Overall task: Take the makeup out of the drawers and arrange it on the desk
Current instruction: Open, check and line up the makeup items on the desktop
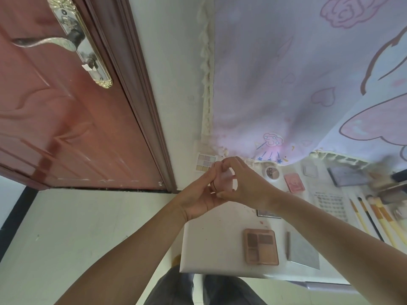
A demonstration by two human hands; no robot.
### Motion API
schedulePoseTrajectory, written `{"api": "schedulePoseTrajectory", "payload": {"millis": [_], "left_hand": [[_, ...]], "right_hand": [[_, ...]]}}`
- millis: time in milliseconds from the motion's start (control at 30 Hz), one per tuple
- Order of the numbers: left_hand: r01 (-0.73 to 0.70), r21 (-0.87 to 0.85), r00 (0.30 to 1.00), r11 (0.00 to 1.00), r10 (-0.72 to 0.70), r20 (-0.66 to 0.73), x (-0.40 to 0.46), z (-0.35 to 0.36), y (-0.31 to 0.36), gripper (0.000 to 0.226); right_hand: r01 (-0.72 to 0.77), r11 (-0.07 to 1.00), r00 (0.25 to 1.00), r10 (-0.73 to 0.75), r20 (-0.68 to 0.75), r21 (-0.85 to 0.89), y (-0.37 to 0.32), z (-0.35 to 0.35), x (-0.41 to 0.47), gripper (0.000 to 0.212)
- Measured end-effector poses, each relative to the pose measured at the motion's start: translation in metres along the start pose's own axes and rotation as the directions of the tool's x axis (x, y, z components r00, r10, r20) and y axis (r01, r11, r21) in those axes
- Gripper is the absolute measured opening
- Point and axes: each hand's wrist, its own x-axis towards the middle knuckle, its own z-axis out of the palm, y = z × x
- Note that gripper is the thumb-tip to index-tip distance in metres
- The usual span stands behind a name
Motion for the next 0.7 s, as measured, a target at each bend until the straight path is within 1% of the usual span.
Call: {"api": "schedulePoseTrajectory", "payload": {"millis": [100, 200, 300, 367, 433, 467, 533, 600, 700], "left_hand": [[-0.016, 0.018, 1.000, 1.000, 0.015, 0.018, -0.003, -0.002, 0.002, 0.050], [0.008, 0.055, 0.998, 0.998, -0.012, 0.064, -0.008, -0.008, 0.009, 0.056], [-0.005, 0.091, 0.997, 0.996, -0.002, 0.072, -0.011, -0.010, 0.018, 0.053], [-0.047, 0.090, 0.997, 0.995, 0.041, 0.065, -0.011, -0.010, 0.020, 0.052], [-0.088, 0.086, 0.994, 0.992, 0.082, 0.078, -0.011, -0.008, 0.021, 0.059], [-0.096, 0.079, 0.992, 0.992, 0.089, 0.089, -0.011, -0.008, 0.021, 0.064], [-0.091, 0.062, 0.989, 0.994, 0.082, 0.124, -0.011, -0.008, 0.022, 0.070], [-0.086, 0.088, 0.983, 0.992, 0.071, 0.167, -0.012, -0.008, 0.027, 0.065], [-0.026, 0.112, 0.993, 0.993, 0.012, 0.119, -0.015, -0.008, 0.036, 0.056]], "right_hand": [[0.040, 0.999, 0.999, -0.040, -0.028, 0.011, -0.002, 0.000, -0.001, 0.055], [0.088, 0.996, 0.996, -0.088, -0.006, 0.024, -0.004, -0.001, -0.004, 0.062], [0.111, 0.994, 0.994, -0.111, 0.019, 0.003, -0.005, -0.004, -0.003, 0.063], [0.019, 0.996, 0.999, -0.021, 0.032, 0.083, -0.007, -0.005, -0.001, 0.060], [-0.082, 0.973, 0.996, 0.074, 0.044, 0.216, -0.011, -0.005, 0.003, 0.049], [-0.093, 0.963, 0.996, 0.090, 0.023, 0.252, -0.013, -0.004, 0.006, 0.045], [-0.068, 0.955, 0.995, 0.086, -0.048, 0.289, -0.016, -0.002, 0.009, 0.044], [-0.016, 0.963, 0.995, 0.042, -0.089, 0.270, -0.016, -0.003, 0.009, 0.046], [0.086, 0.978, 0.994, -0.070, -0.089, 0.191, -0.016, -0.004, 0.005, 0.055]]}}
